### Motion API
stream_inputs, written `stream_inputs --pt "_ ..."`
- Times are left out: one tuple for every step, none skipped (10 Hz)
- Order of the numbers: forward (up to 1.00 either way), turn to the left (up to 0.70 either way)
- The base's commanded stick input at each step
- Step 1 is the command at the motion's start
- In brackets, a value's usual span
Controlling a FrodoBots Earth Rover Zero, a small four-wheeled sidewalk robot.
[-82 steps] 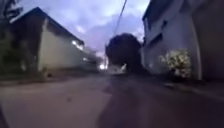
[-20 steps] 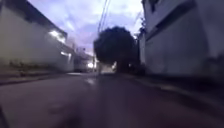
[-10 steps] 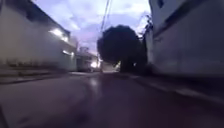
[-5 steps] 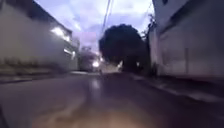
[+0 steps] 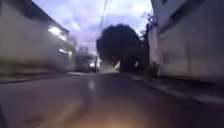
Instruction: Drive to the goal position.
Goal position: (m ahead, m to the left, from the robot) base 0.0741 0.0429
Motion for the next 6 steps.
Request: stream_inputs --pt "0.70 0.00" --pt "0.70 0.00" --pt "0.70 0.00" --pt "0.70 0.00" --pt "0.70 0.00" --pt "0.70 0.00"
